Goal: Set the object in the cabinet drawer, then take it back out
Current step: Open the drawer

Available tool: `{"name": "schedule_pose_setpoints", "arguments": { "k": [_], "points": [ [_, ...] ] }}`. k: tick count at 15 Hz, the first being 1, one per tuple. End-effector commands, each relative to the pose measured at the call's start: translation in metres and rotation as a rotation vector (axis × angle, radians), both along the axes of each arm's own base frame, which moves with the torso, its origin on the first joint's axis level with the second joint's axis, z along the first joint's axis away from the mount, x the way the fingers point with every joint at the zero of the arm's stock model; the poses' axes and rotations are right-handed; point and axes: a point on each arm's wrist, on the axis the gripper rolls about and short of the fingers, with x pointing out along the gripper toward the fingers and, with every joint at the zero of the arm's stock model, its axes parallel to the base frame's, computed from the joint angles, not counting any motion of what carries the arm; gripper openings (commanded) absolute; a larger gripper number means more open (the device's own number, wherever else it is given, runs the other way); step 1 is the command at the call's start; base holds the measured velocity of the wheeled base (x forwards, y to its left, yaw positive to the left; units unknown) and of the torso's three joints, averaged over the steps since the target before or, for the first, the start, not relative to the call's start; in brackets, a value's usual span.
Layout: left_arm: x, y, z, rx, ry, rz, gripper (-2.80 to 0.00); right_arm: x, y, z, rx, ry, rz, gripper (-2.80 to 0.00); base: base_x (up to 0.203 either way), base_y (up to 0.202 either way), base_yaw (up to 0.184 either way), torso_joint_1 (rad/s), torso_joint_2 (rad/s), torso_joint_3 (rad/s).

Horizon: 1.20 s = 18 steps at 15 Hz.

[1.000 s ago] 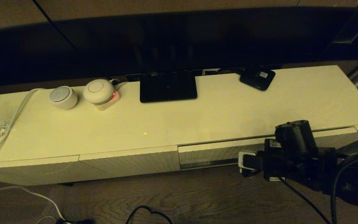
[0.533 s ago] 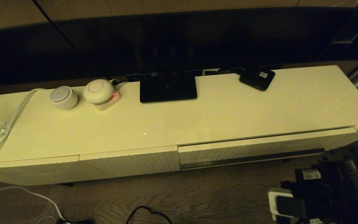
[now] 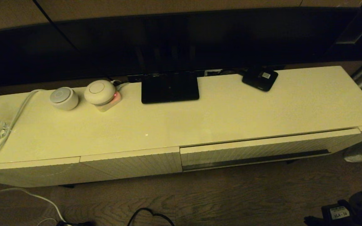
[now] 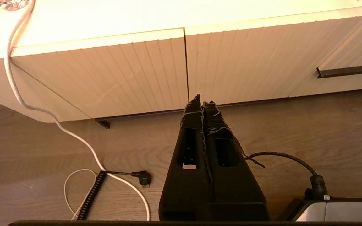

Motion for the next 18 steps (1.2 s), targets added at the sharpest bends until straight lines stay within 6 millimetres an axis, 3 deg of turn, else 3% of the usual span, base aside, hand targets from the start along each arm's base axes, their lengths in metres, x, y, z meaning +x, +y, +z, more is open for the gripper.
{"name": "schedule_pose_setpoints", "arguments": {
  "k": [1,2,7,14,18],
  "points": [
    [0.0,0.0,-0.001,0.0,0.003,0.001,-2.8,0.009,0.007,-0.016,-0.031,0.043,0.011,-2.8,0.0,0.0,0.0,0.0,0.0,0.0],
    [0.0,0.0,-0.001,0.0,0.003,0.001,-2.8,0.014,0.011,-0.023,-0.028,0.04,0.014,0.0,0.0,0.0,0.0,0.0,0.0,0.0],
    [0.0,0.0,-0.001,0.0,0.003,0.001,-2.8,0.036,0.026,-0.043,-0.03,0.052,0.021,0.0,0.0,0.0,0.0,0.0,0.0,0.0],
    [0.0,0.0,-0.001,0.0,0.003,0.001,-2.8,0.076,0.042,-0.05,0.009,0.083,0.033,0.0,0.0,0.0,0.0,0.0,0.0,0.0],
    [0.0,0.0,-0.001,0.0,0.003,0.001,-2.8,0.099,0.042,-0.057,0.018,0.088,-0.005,0.0,0.0,0.0,0.0,0.0,0.0,0.0]
  ]
}}
